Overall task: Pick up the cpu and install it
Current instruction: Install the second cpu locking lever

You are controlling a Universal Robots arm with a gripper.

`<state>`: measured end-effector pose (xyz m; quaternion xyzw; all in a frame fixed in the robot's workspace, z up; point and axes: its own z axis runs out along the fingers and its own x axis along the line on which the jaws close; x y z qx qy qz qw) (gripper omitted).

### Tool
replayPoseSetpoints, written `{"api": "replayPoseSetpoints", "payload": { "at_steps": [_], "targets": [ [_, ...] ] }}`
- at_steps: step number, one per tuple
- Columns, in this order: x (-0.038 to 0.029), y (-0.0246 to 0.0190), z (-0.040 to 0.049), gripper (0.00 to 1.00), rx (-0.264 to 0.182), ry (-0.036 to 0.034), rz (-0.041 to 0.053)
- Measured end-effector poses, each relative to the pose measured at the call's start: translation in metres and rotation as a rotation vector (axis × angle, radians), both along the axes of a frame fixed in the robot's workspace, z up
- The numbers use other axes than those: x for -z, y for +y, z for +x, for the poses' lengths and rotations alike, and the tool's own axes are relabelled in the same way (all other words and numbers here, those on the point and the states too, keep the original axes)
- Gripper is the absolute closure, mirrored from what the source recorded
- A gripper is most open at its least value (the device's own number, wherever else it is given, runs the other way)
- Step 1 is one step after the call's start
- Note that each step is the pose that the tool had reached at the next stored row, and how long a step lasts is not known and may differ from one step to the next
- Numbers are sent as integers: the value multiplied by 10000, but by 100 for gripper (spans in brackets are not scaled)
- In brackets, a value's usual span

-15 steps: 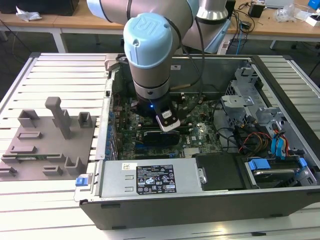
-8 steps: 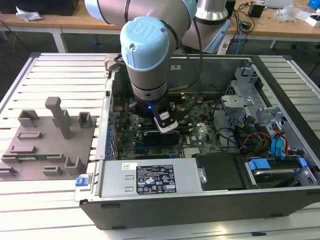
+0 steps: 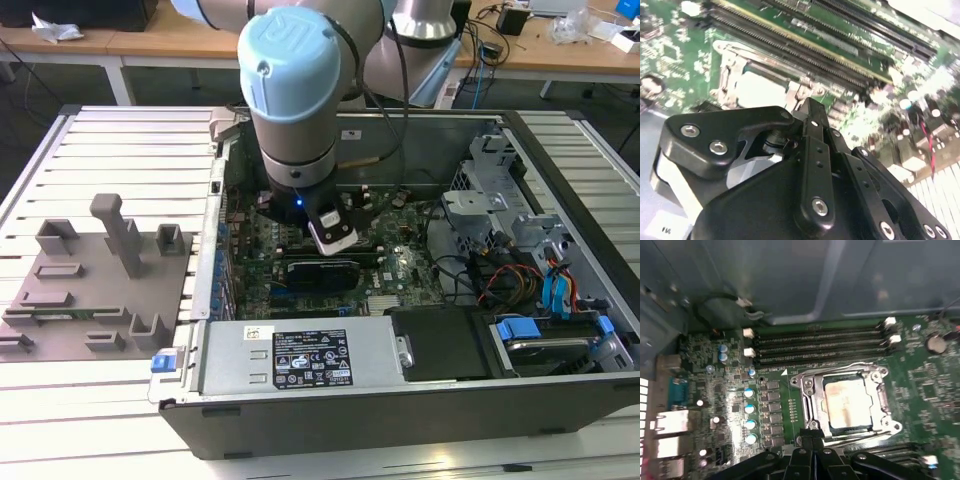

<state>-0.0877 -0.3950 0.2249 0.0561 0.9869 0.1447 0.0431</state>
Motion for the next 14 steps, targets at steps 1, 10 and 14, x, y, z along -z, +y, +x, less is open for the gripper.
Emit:
{"api": "replayPoseSetpoints", "payload": {
  "at_steps": [1,10,14],
  "targets": [
    [-63,0,0,89,0,0,0],
    [-157,41,220,89,214,129,-584],
    [-157,166,337,89,214,129,-614]
  ]
}}
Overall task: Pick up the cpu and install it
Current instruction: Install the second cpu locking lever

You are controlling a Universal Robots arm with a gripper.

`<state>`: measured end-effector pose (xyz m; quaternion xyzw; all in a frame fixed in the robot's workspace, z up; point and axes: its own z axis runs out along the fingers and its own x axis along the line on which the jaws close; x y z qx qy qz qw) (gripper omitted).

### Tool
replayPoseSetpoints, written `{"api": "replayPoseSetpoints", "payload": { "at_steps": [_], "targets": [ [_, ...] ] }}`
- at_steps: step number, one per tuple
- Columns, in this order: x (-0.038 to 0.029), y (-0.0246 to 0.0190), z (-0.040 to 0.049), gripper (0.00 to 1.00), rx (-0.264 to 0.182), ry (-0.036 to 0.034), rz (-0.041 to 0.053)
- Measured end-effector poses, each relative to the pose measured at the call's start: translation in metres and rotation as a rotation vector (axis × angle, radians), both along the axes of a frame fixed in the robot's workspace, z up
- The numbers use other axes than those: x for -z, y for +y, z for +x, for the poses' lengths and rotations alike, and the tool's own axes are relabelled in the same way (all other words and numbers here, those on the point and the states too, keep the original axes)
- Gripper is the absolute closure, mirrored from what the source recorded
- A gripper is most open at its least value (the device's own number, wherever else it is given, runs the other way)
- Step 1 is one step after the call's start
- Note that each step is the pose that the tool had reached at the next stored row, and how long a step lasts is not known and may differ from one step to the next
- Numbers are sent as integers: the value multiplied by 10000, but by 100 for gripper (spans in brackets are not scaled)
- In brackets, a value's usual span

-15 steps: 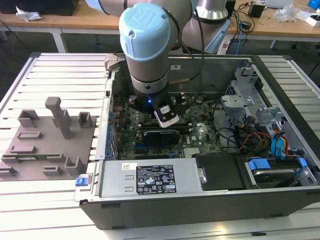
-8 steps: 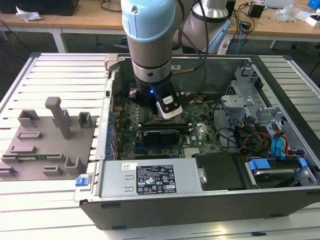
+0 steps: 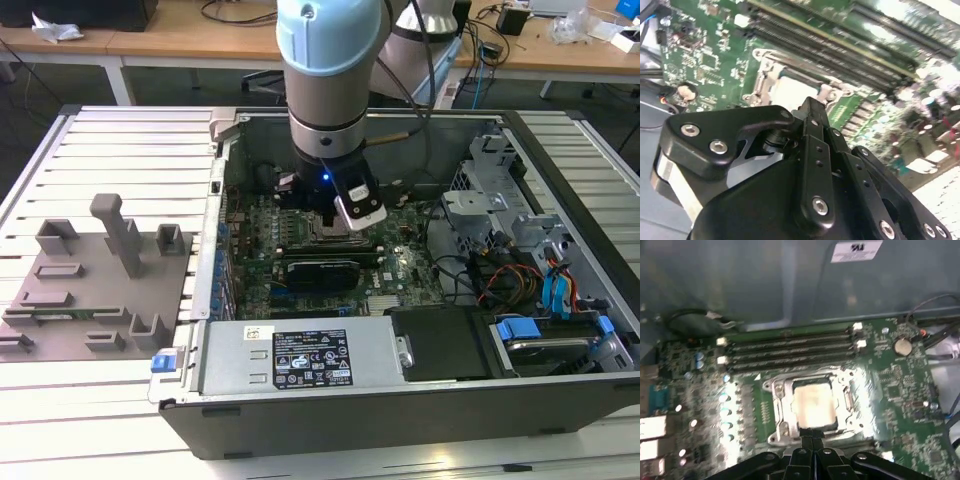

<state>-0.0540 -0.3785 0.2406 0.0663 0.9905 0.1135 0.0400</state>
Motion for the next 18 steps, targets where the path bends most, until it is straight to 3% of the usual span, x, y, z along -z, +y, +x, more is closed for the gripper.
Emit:
{"api": "replayPoseSetpoints", "payload": {
  "at_steps": [2,6,9,18],
  "targets": [
    [1,61,34,89,1,0,-40],
    [3,149,124,89,0,2,-285],
    [6,156,192,89,1,5,-348],
    [14,176,157,89,1,3,-349]
  ]
}}
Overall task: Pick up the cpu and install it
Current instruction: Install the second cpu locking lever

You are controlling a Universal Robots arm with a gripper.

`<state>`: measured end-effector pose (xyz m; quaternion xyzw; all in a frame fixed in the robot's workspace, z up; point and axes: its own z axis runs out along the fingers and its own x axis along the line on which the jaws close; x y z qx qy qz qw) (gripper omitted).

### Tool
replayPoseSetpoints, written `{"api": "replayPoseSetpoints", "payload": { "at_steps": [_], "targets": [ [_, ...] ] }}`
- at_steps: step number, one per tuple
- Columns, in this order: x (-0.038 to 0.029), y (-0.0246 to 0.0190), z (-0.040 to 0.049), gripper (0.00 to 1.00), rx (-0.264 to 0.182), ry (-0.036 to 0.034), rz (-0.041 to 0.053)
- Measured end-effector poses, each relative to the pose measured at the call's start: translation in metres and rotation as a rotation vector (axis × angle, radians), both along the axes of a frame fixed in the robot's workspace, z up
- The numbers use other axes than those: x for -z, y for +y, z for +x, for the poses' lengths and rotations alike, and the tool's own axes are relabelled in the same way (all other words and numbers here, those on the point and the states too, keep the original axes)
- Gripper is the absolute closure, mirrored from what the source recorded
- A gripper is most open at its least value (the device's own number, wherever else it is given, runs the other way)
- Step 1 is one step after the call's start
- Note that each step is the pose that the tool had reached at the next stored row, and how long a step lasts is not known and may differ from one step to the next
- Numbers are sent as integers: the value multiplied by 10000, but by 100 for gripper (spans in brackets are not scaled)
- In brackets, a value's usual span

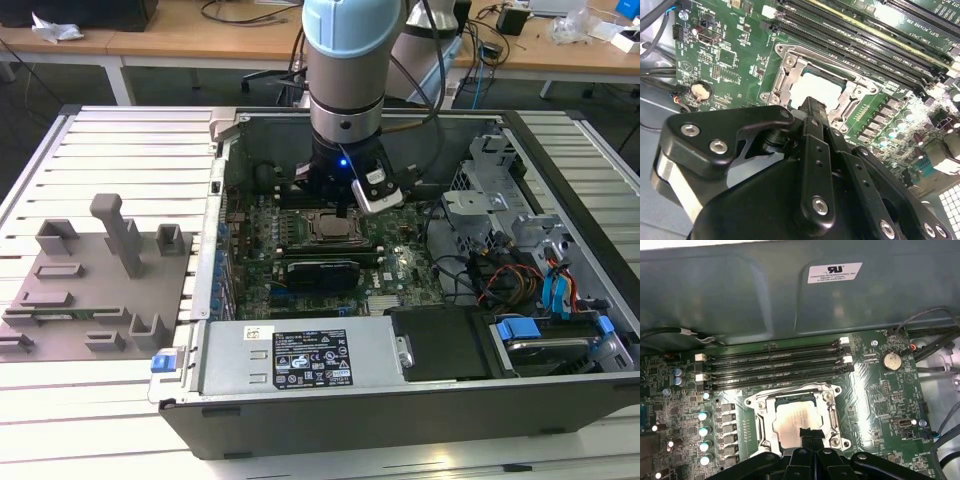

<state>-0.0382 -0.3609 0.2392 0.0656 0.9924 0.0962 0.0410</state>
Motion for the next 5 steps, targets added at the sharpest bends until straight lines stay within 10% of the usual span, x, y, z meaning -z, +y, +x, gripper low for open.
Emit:
{"api": "replayPoseSetpoints", "payload": {
  "at_steps": [5],
  "targets": [
    [0,1,-1,89,1,0,1]
  ]
}}
